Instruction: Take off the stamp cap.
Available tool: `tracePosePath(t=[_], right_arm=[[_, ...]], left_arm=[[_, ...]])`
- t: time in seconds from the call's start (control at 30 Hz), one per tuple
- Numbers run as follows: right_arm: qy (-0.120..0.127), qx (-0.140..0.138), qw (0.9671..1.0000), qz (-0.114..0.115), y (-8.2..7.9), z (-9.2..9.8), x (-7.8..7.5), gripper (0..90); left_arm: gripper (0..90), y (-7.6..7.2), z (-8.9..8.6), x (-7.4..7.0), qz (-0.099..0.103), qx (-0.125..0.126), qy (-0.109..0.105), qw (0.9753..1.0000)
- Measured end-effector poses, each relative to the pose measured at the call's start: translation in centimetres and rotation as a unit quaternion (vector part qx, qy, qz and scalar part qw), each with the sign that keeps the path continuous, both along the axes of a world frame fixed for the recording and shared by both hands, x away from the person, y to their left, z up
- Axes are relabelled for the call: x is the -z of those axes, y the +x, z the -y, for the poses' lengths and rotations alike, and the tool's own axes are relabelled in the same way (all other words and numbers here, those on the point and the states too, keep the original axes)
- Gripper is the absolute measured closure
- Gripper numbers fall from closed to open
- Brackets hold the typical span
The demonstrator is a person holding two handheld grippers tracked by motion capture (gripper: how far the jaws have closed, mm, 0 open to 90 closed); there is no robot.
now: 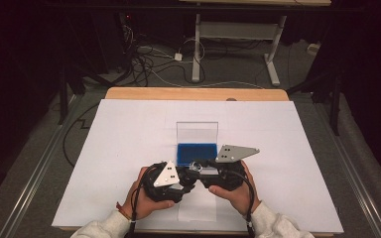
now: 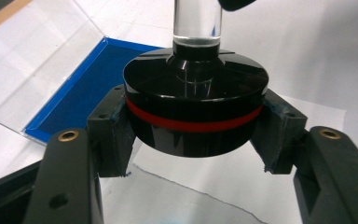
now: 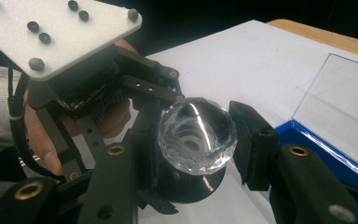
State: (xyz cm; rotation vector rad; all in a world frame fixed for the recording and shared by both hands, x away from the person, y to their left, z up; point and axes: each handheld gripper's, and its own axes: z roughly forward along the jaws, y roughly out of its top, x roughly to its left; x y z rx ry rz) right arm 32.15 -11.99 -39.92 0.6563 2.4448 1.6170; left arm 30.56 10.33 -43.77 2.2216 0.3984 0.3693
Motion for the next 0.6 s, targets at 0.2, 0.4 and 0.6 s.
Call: tracePosePath(t=[0.2,0.4,0.6], right_arm=[[-0.003,-0.001,1.0000,0.007,-0.22,-0.03,0.05,56.8],[-0.001,0.001,1.0000,0.008,-0.37,0.00,0.10,56.8],[0.004,0.004,1.0000,0.005,-0.47,0.05,0.18,56.8]], left_arm=[[36.9,-0.01,-0.05,0.04,-0.005,0.005,-0.002,1.0000],[36.9,0.02,-0.11,0.11,-0.012,0.008,-0.009,0.9999],[36.9,-0.04,-0.11,0.09,-0.016,0.008,-0.011,0.9998]])
